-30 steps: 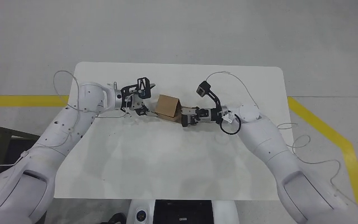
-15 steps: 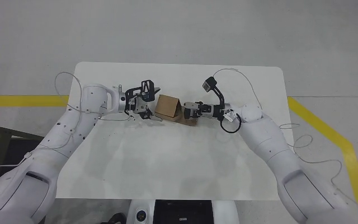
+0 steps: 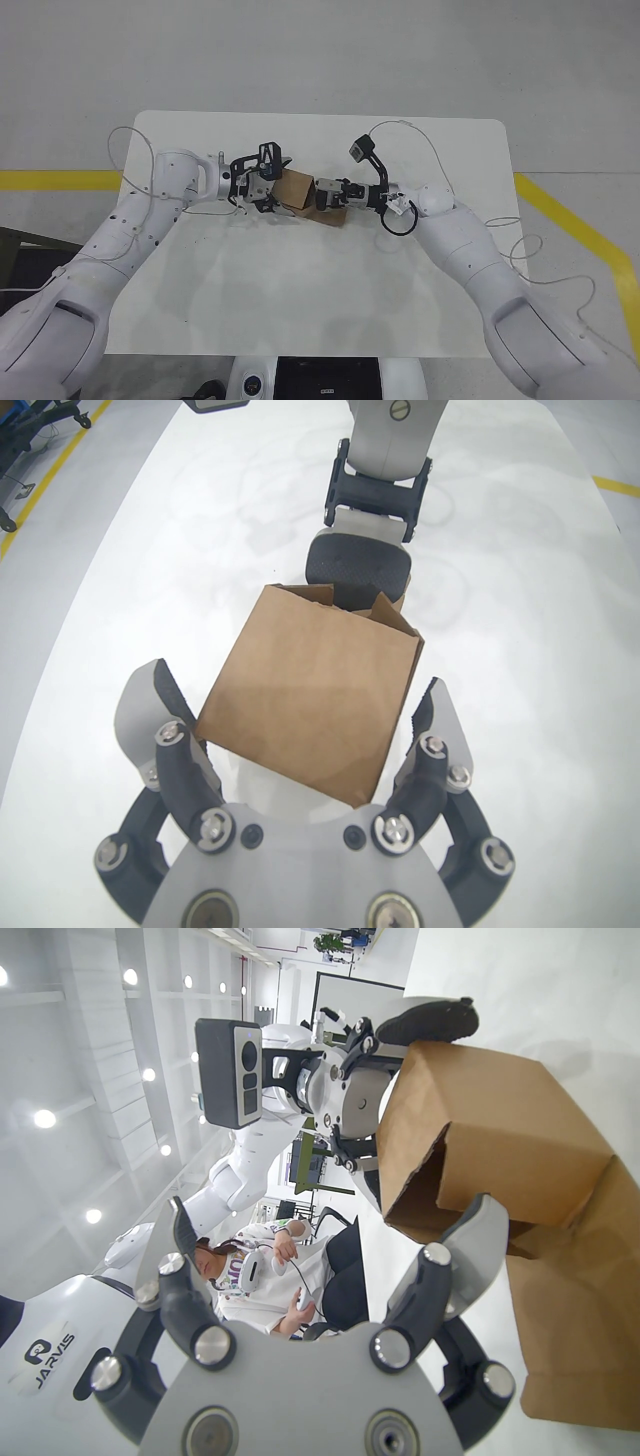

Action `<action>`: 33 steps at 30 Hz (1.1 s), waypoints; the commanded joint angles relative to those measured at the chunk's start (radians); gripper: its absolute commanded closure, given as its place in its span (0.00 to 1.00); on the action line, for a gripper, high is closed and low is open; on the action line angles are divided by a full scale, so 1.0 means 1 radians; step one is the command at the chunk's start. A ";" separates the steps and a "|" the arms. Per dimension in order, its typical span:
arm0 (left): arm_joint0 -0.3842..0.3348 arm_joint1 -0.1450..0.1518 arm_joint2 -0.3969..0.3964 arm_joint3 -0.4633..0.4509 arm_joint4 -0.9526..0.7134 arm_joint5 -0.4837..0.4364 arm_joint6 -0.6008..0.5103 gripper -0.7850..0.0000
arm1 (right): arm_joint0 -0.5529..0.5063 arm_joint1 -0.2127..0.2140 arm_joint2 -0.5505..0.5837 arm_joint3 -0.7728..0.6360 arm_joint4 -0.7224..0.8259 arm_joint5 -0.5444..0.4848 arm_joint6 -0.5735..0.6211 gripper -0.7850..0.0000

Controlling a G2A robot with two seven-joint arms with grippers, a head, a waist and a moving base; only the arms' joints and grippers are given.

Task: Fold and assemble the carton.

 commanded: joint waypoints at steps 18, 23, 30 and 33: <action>-0.016 0.023 0.032 0.008 -0.004 0.000 0.028 0.00 | 0.020 -0.084 -0.045 0.095 0.017 -0.060 -0.060 0.00; -0.020 0.030 0.040 0.005 -0.013 0.000 0.027 0.00 | 0.028 -0.102 -0.053 0.120 0.010 -0.065 -0.065 0.00; -0.025 0.041 0.052 0.001 -0.025 0.000 0.025 0.00 | 0.035 -0.118 -0.054 0.142 0.004 -0.061 -0.061 0.00; -0.028 0.047 0.058 -0.002 -0.031 0.000 0.027 0.00 | 0.038 -0.122 -0.054 0.143 -0.002 -0.057 -0.057 0.00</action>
